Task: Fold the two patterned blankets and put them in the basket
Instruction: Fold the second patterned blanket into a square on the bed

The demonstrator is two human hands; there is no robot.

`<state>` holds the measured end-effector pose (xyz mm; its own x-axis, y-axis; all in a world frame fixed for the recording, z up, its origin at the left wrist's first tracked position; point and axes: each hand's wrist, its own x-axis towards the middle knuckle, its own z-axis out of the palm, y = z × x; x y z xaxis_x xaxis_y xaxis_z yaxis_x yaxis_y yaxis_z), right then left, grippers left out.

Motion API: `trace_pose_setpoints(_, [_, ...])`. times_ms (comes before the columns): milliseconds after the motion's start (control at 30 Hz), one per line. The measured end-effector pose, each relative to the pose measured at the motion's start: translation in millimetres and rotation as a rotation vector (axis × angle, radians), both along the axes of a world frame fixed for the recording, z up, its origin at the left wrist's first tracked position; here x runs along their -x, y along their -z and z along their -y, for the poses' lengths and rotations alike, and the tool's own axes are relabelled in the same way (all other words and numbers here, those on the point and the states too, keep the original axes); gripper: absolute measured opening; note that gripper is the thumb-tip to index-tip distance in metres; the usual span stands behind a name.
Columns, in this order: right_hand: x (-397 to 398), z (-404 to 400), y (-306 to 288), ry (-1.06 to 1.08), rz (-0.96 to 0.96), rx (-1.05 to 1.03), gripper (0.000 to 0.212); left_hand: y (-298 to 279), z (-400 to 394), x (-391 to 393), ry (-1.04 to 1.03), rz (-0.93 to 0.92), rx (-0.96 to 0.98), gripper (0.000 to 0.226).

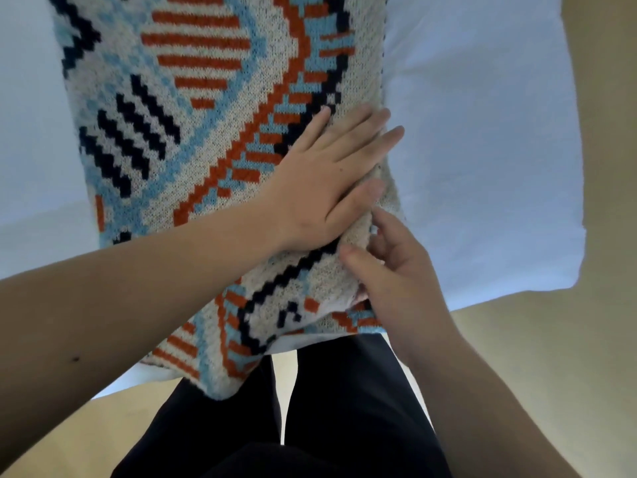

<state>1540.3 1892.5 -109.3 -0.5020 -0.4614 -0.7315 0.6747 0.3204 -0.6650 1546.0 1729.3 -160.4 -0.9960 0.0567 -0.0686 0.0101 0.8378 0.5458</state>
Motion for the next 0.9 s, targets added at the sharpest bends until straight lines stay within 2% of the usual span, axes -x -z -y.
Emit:
trace_pose_setpoints(67, [-6,-3,-2,0.004,-0.052,-0.034,0.044,-4,-1,-2,0.031,-0.043,-0.023,0.057])
trace_pose_setpoints(200, [4,-8,-5,0.241,-0.205,-0.065,0.015,-19,-3,5,0.334,-0.181,-0.028,0.04])
trace_pose_setpoints(267, [6,-10,-5,0.312,-0.12,-0.022,0.013,-24,1,18,0.422,-0.199,0.029,0.032])
trace_pose_setpoints(333, [2,-13,-5,0.264,0.062,0.043,0.022,-27,3,33,0.426,-0.225,0.083,0.022])
trace_pose_setpoints(367, [-2,-17,-5,0.173,0.108,0.055,0.024,-27,3,41,0.404,-0.244,0.098,0.018])
trace_pose_setpoints(433, [-7,-26,-2,-0.011,0.045,-0.026,0.017,-25,-1,53,0.329,-0.288,0.127,0.014])
trace_pose_setpoints(533, [1,-44,-2,0.024,-0.033,-0.214,0.01,-15,-11,63,0.218,-0.272,0.212,0.018])
trace_pose_setpoints(600, [8,-56,1,-0.005,-0.089,-0.316,0.01,1,-16,58,0.255,-0.192,0.282,0.026])
trace_pose_setpoints(733, [6,-64,15,-0.2,-0.155,-0.439,0.023,20,-27,31,0.405,-0.046,0.333,0.053])
trace_pose_setpoints(900, [1,-65,31,-0.245,-0.333,-0.542,0.037,17,-34,1,0.436,-0.004,0.312,0.065])
